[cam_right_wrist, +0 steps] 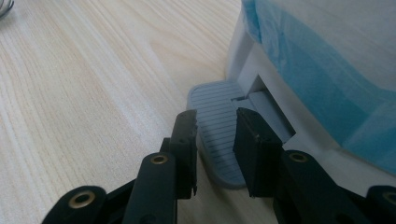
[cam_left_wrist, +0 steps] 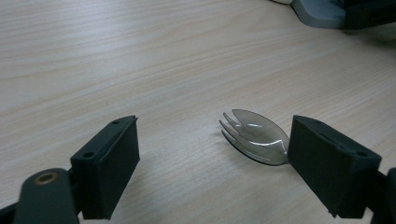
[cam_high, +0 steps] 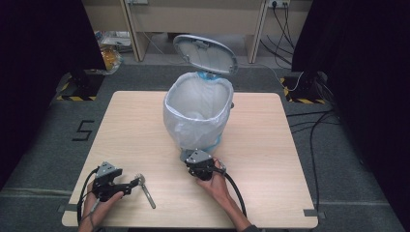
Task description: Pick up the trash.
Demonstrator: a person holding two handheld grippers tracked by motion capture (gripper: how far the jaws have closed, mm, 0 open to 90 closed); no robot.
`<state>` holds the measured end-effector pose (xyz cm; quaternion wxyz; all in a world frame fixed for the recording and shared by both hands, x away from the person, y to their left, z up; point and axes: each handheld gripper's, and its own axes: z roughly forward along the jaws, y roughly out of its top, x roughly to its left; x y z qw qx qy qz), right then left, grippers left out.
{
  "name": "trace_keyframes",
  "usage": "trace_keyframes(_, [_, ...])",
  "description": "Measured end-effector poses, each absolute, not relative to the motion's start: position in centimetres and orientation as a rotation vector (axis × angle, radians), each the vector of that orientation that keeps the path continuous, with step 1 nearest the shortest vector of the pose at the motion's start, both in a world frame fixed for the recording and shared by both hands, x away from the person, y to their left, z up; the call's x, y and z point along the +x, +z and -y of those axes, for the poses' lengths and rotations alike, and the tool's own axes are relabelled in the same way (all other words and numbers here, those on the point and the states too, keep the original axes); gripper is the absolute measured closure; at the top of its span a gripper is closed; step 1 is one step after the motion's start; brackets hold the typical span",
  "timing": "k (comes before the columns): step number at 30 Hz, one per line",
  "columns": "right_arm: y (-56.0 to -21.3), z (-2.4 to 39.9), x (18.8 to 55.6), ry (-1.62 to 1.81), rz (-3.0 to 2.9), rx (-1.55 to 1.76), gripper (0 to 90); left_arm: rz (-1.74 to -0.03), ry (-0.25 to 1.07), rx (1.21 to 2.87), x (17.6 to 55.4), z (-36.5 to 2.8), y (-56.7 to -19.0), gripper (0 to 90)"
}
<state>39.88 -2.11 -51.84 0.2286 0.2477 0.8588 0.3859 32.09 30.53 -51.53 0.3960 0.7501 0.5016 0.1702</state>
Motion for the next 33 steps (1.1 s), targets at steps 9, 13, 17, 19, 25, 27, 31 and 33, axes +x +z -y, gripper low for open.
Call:
trace_keyframes(9, [-51.9,1.9,39.8,1.041,-2.361,0.661,68.5,-1.286,0.461,1.926,32.6,-30.4,-51.6,17.1])
trace_keyframes(13, [-51.8,1.9,39.8,1.040,-2.362,0.659,68.4,-1.288,0.468,1.951,33.3,-29.9,-51.7,17.7])
trace_keyframes(17, [-51.8,1.9,39.7,1.036,-2.362,0.659,68.3,-1.296,0.507,2.002,34.0,-29.5,-52.1,18.7])
trace_keyframes(19, [-51.8,1.9,39.7,1.030,-2.362,0.652,68.2,-1.298,0.512,2.001,34.3,-29.4,-52.1,18.9])
trace_keyframes(25, [-51.8,1.8,39.7,1.023,-2.362,0.651,67.8,-1.295,0.575,2.037,36.3,-29.1,-51.8,19.1])
trace_keyframes(27, [-51.8,1.8,39.7,1.023,-2.363,0.651,67.8,-1.299,0.580,2.034,37.2,-29.0,-51.8,19.7])
trace_keyframes(31, [-51.8,1.8,39.6,1.020,-2.361,0.647,67.7,-1.292,0.597,2.046,38.4,-28.8,-51.7,20.5])
trace_keyframes(33, [-51.8,1.8,39.7,1.022,-2.363,0.648,67.7,-1.294,0.602,2.042,38.7,-28.8,-51.7,20.9])
